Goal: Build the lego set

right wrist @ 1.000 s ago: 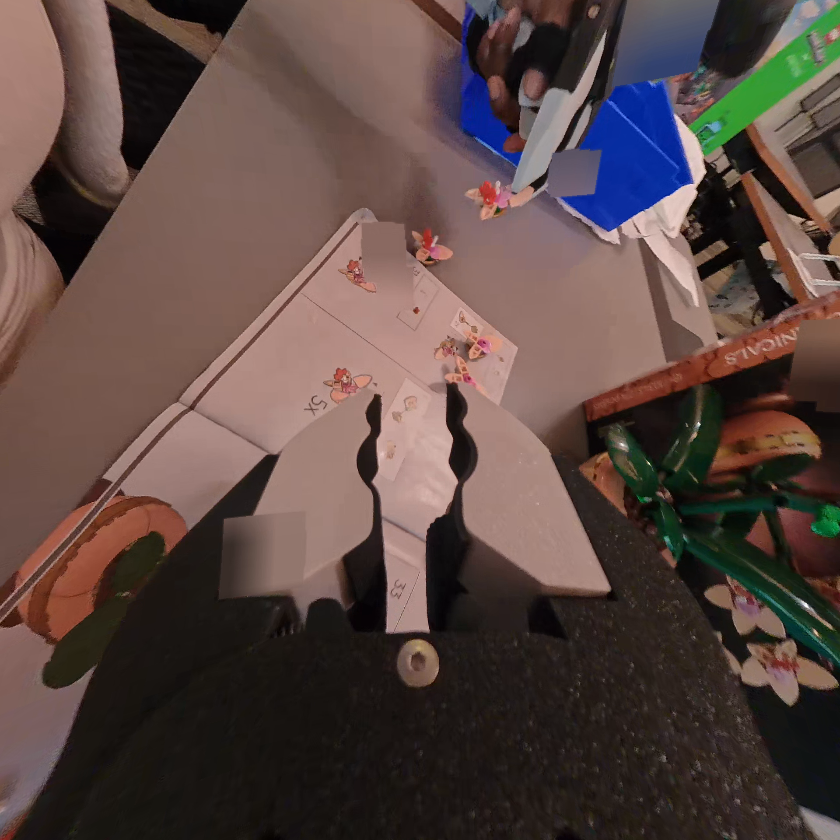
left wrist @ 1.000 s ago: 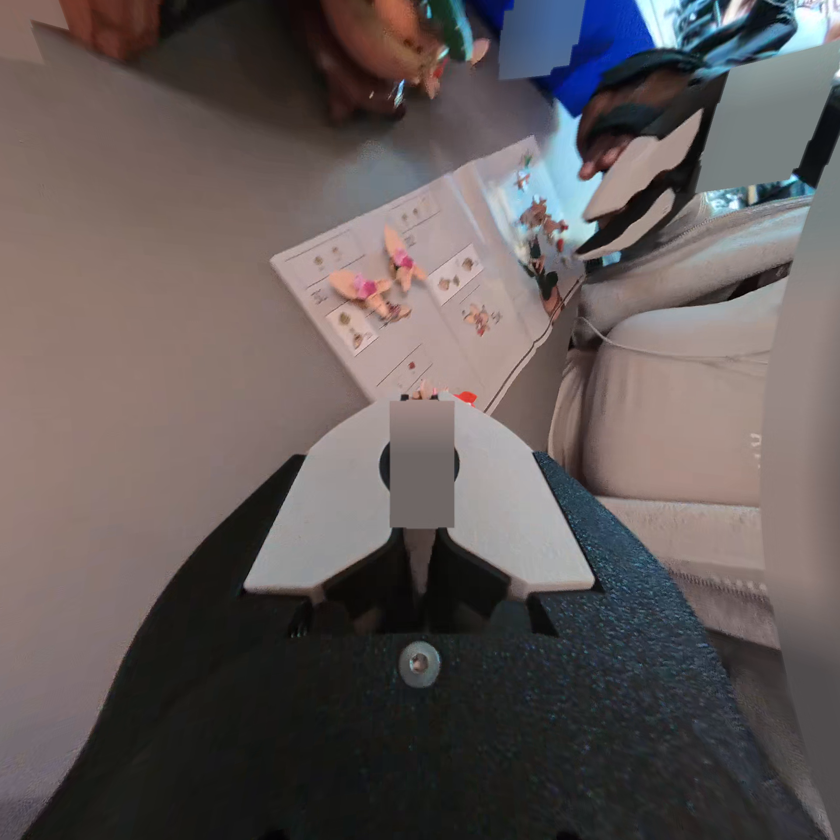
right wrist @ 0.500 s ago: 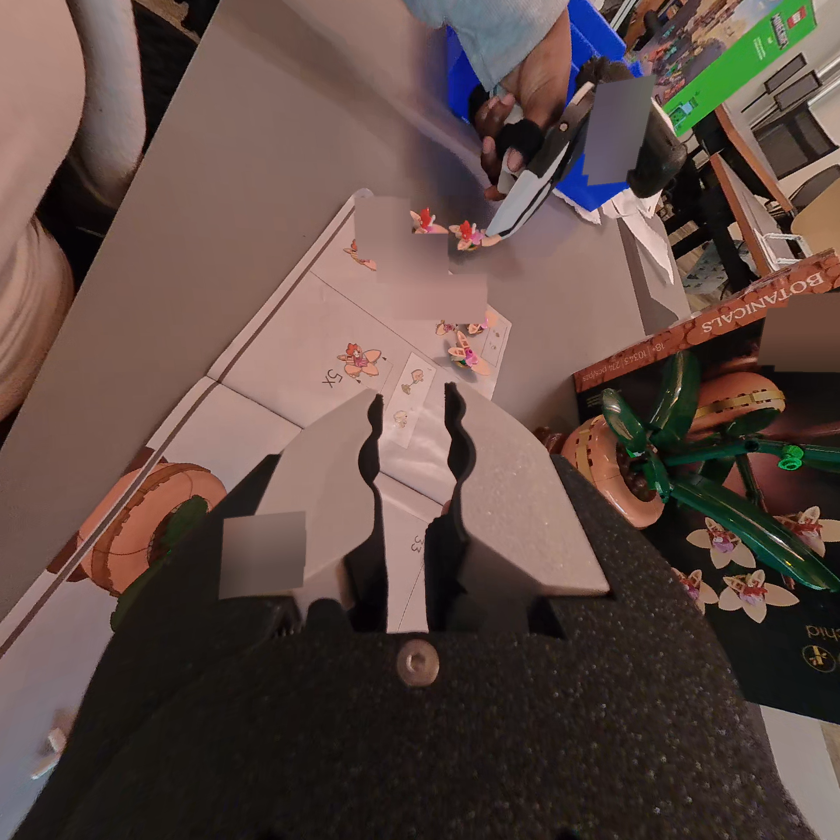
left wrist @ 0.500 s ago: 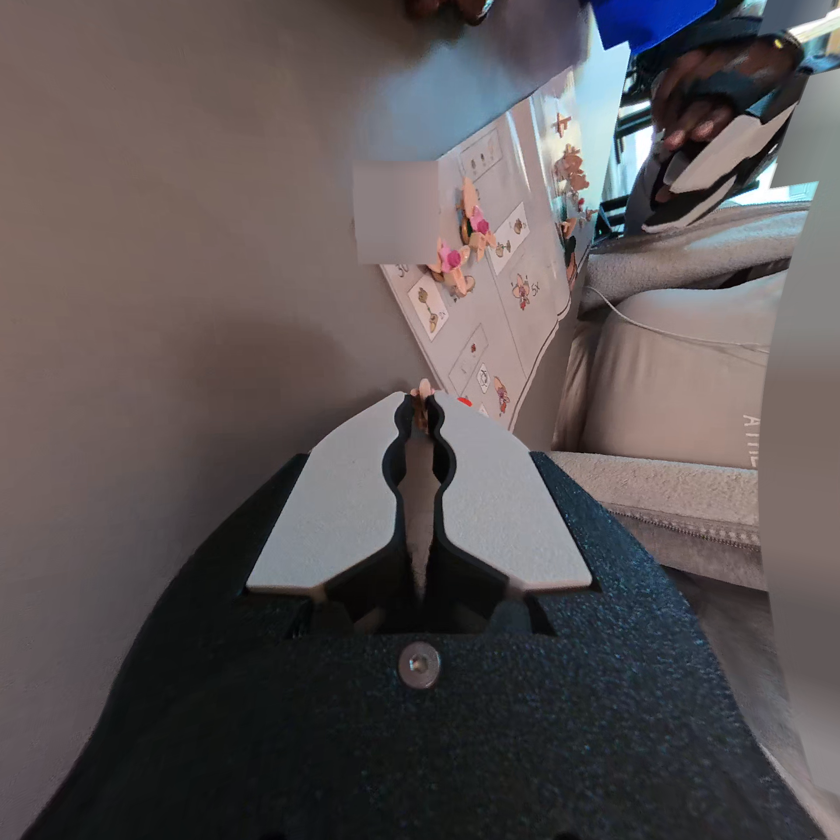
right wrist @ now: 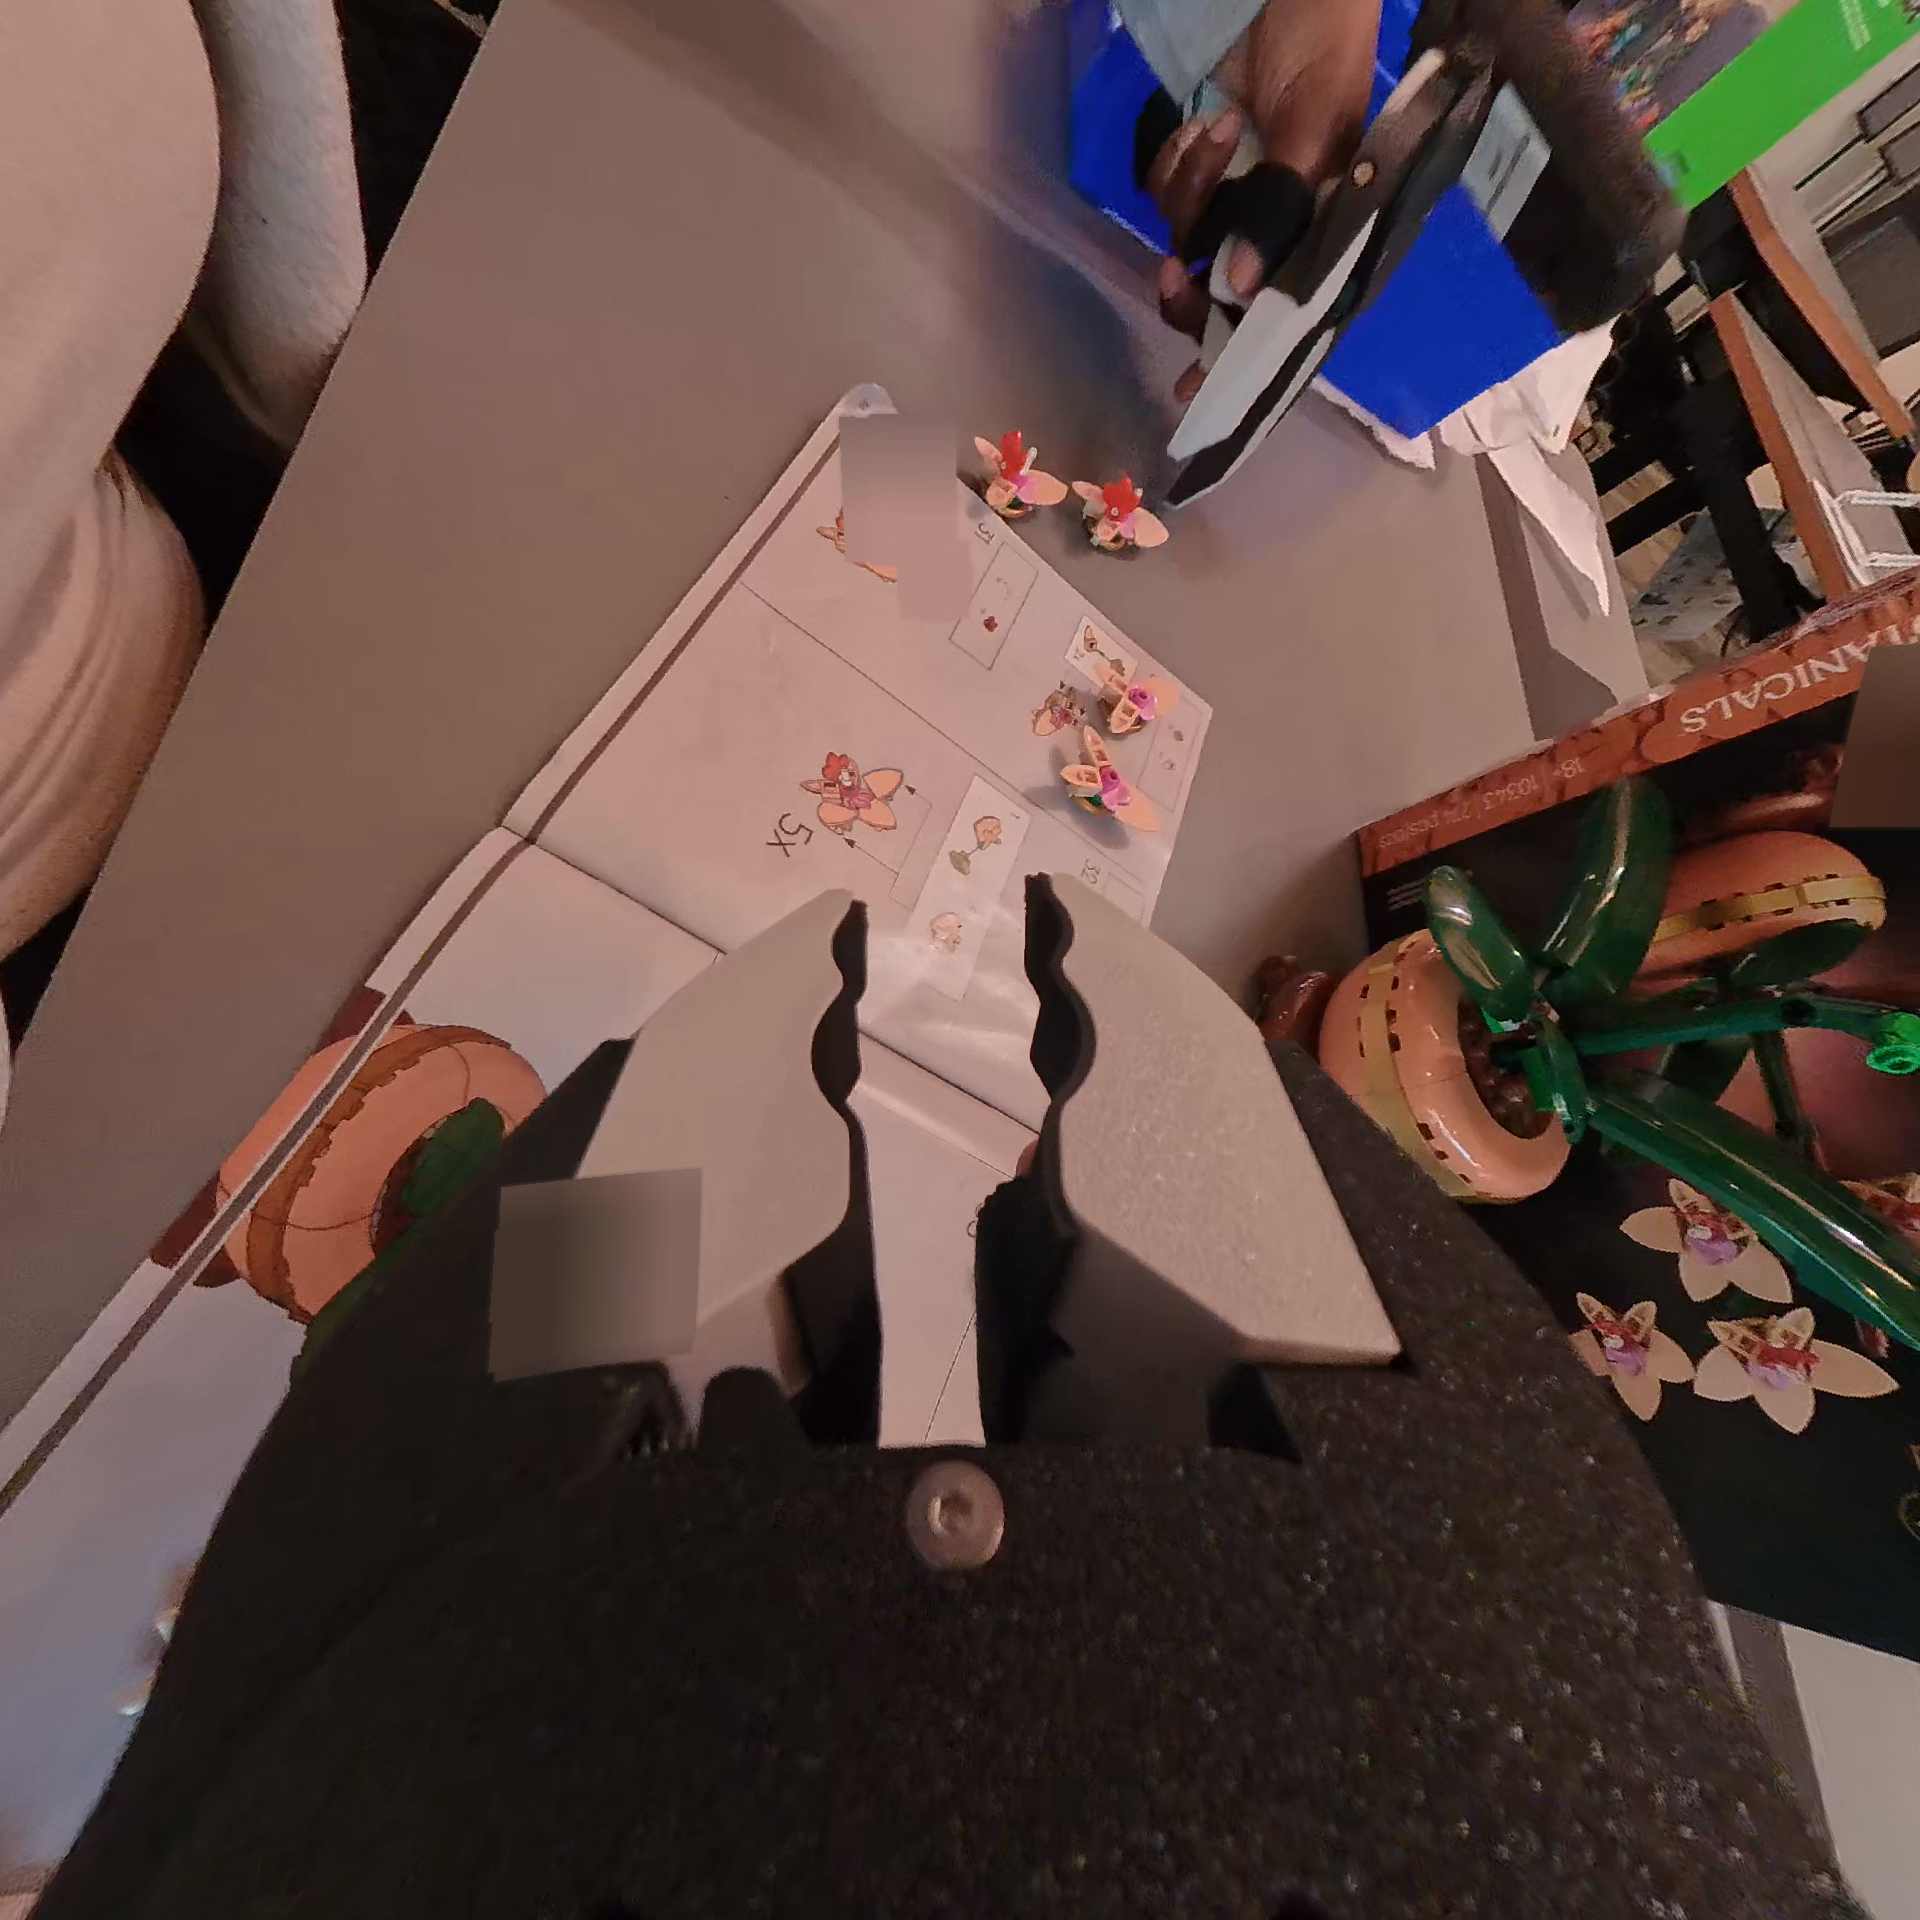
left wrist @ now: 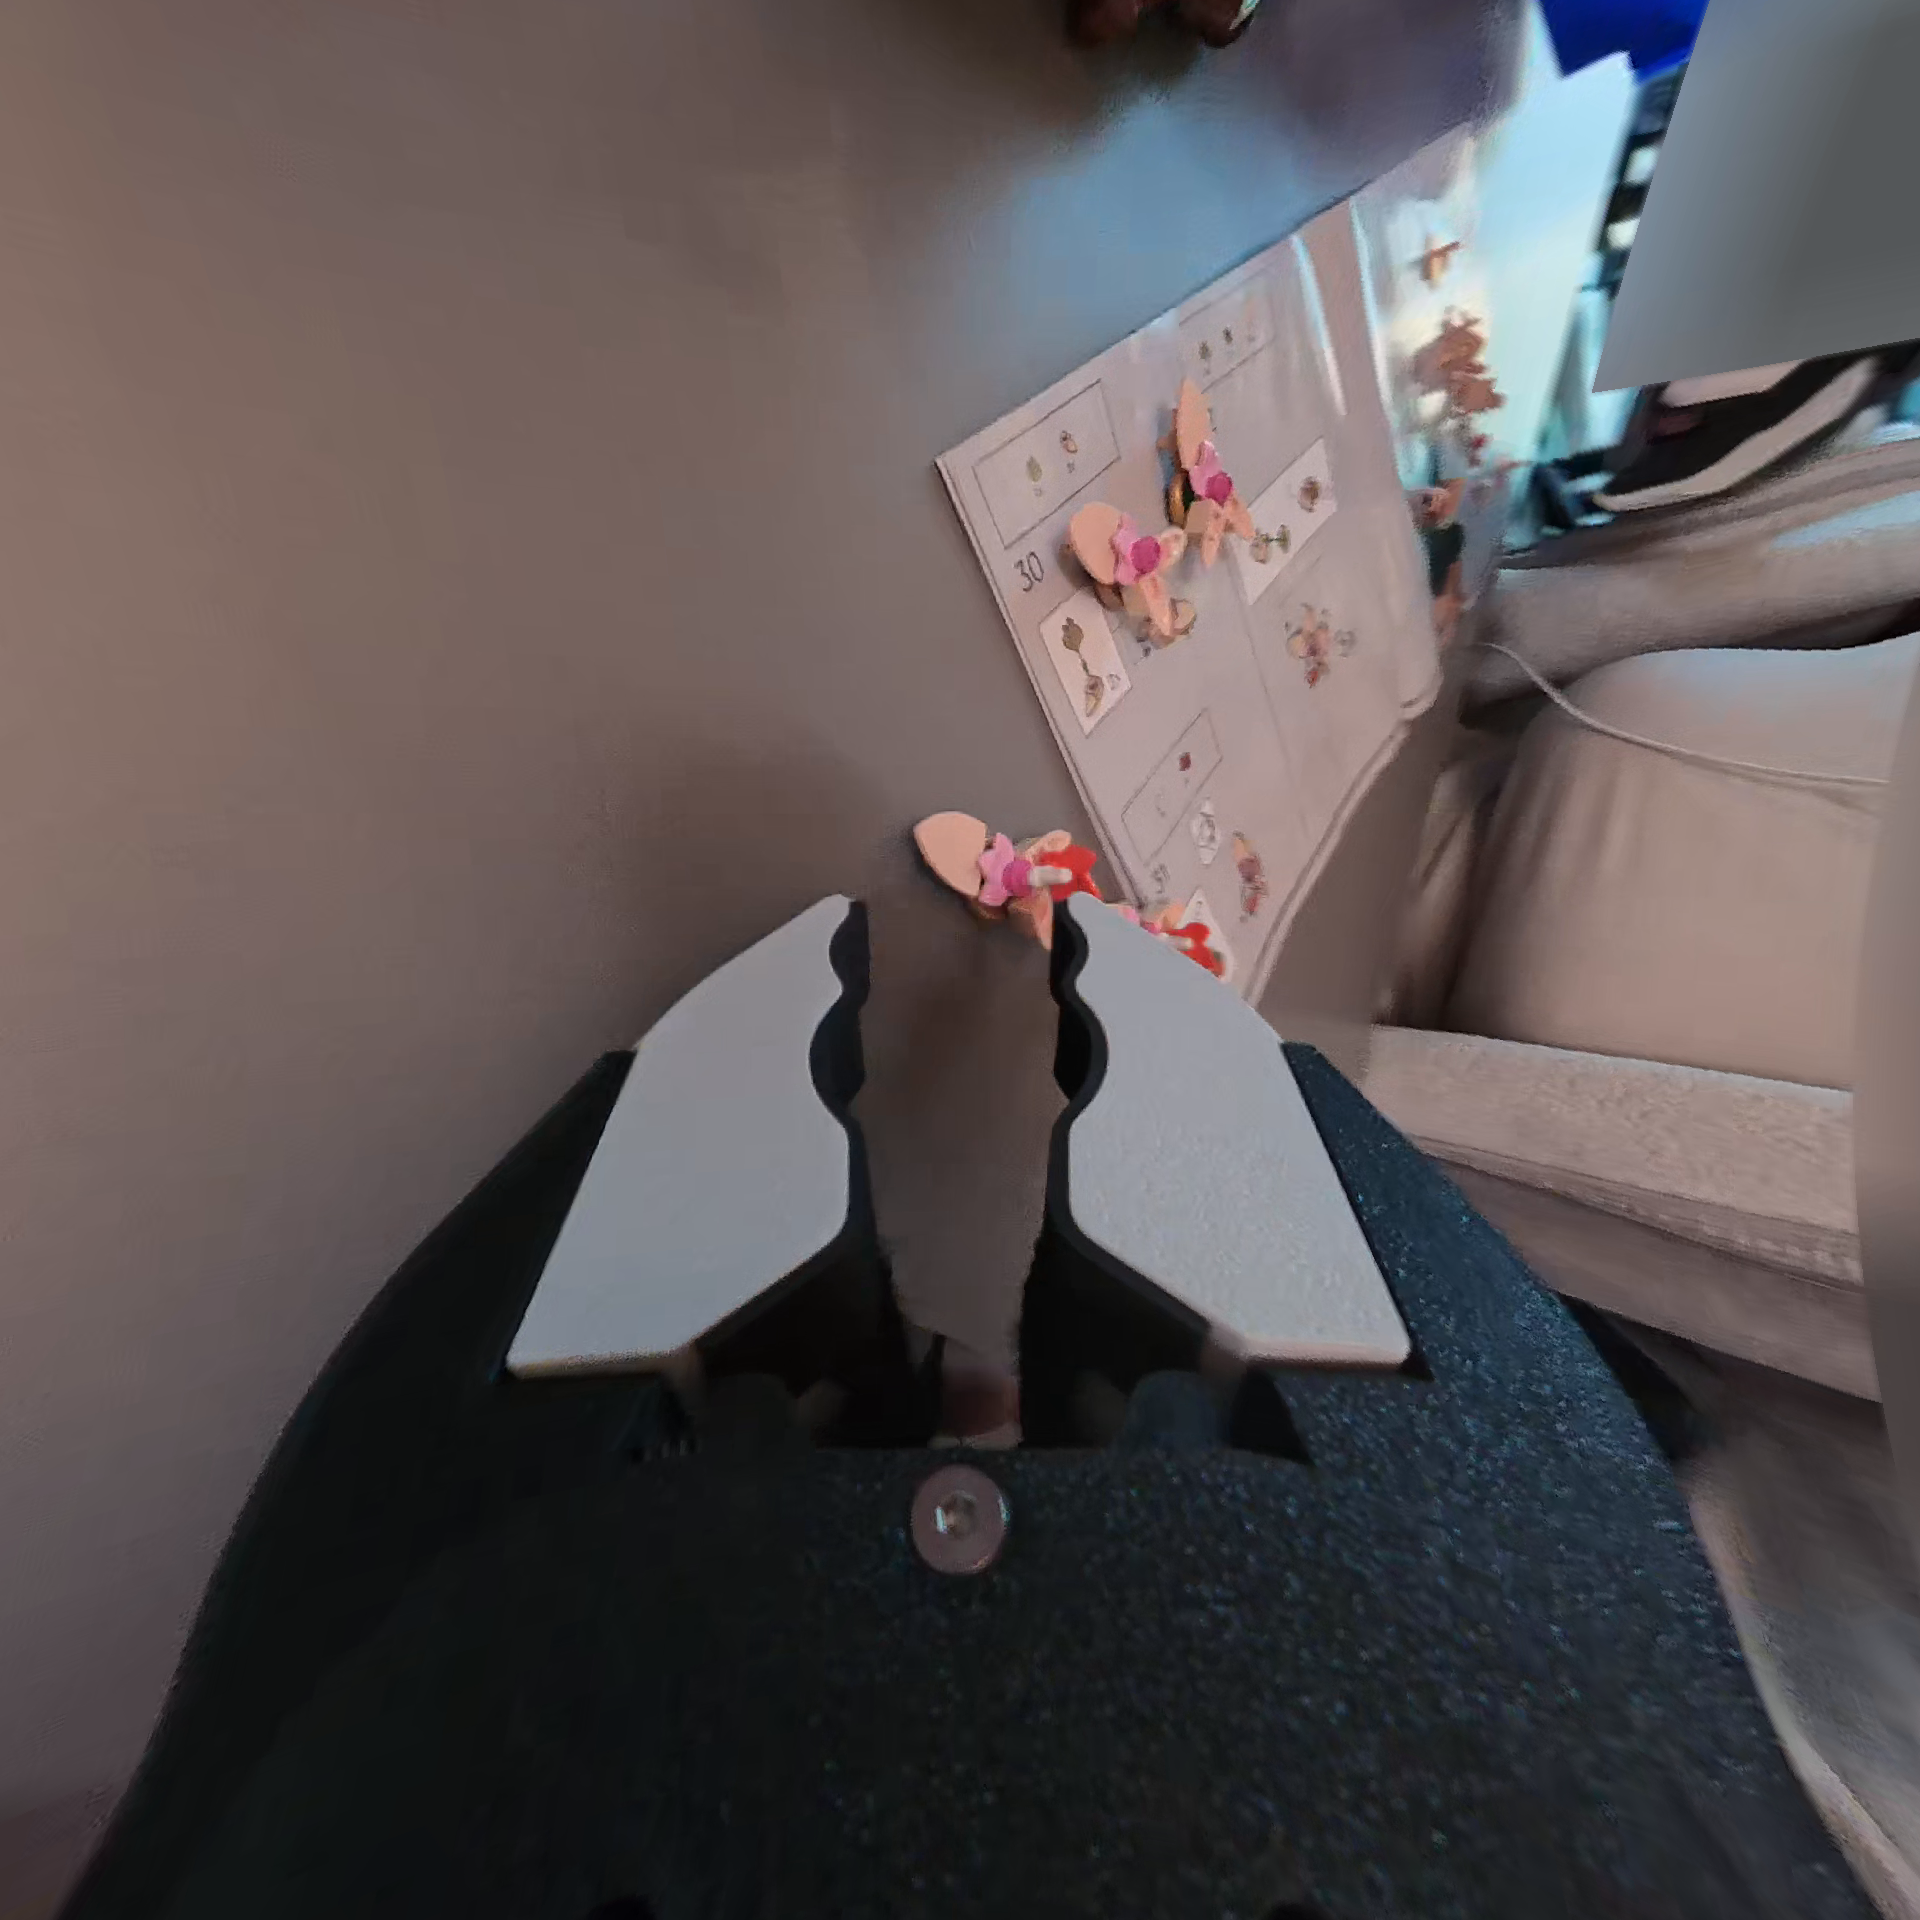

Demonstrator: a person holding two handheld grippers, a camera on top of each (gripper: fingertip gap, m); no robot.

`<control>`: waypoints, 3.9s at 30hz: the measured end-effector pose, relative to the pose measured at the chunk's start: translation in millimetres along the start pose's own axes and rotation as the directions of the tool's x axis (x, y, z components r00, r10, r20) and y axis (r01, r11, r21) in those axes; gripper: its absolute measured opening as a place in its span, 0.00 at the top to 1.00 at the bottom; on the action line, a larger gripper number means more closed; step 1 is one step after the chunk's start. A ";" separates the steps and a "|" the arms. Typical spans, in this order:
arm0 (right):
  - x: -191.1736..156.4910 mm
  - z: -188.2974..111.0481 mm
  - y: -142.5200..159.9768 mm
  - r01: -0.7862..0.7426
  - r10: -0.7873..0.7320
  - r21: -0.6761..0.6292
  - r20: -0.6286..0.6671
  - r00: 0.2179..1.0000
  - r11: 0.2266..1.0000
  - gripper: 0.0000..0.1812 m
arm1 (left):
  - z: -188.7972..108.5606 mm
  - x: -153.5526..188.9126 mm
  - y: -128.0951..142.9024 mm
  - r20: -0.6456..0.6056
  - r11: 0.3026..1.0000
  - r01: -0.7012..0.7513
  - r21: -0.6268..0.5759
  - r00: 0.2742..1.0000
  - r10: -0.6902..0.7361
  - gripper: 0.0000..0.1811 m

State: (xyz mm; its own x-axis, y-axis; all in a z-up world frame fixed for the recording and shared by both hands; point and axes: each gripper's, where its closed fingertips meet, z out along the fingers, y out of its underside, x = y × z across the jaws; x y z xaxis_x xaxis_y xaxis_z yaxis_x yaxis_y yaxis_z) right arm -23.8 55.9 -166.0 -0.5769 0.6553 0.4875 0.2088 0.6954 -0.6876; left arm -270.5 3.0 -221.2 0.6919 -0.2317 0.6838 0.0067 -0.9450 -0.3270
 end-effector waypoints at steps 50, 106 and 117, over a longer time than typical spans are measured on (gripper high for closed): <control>61.6 223.4 -41.1 -0.223 0.265 -0.177 0.271 0.925 0.959 0.99 | 32.1 15.2 19.9 0.422 0.890 -0.345 0.297 0.884 0.201 0.93; 95.5 107.5 -93.2 -0.295 0.294 -0.050 -0.015 0.956 0.954 0.90 | -1.2 41.0 17.7 0.422 0.749 -0.492 0.445 0.852 0.309 0.91; 48.4 41.2 -17.3 -0.421 0.420 0.004 -0.083 0.904 0.907 0.76 | -10.7 157.1 5.0 0.689 0.324 -0.776 0.541 0.630 0.358 0.83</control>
State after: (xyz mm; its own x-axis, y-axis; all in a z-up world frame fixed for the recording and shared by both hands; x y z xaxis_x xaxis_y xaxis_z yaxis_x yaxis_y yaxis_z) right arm -87.8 63.5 -152.7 -0.3680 0.9087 0.1971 0.4286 0.3539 -0.8313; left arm -169.5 -40.6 -108.5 0.9358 -0.3253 -0.1360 -0.1444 -0.0016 -0.9895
